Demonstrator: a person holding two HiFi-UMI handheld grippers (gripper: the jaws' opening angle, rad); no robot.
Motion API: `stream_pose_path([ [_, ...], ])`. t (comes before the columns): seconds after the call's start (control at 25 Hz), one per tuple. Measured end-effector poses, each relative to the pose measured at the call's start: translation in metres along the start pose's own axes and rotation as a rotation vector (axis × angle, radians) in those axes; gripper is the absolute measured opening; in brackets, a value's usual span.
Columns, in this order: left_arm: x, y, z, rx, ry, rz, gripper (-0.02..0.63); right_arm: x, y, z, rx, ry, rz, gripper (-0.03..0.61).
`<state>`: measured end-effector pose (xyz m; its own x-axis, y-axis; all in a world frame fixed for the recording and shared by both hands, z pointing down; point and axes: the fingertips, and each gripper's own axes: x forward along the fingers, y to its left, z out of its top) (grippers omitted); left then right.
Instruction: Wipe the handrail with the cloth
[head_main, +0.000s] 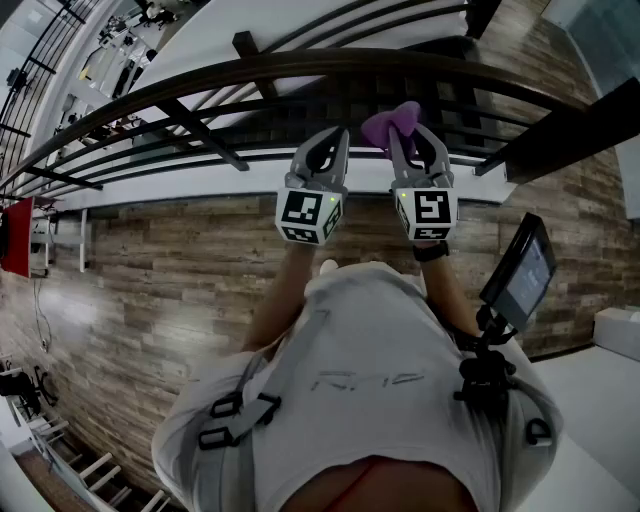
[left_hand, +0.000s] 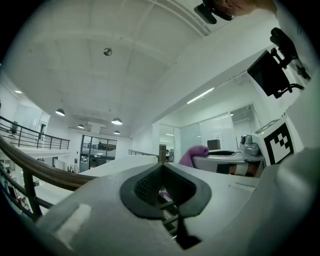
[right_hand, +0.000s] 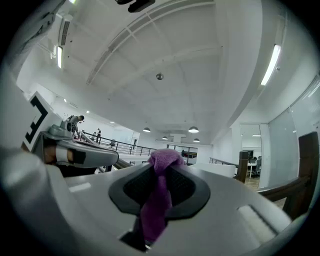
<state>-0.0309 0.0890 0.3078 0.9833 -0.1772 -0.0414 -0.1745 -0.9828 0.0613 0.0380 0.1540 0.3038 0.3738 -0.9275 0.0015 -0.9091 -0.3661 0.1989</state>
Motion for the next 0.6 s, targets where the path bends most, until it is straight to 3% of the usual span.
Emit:
stream_pose_path([
  [0.6,-0.003,0.027,-0.003,0.021,0.026,0.178,0.002,0.030,0.006,0.003,0.032,-0.049,0.146,0.067],
])
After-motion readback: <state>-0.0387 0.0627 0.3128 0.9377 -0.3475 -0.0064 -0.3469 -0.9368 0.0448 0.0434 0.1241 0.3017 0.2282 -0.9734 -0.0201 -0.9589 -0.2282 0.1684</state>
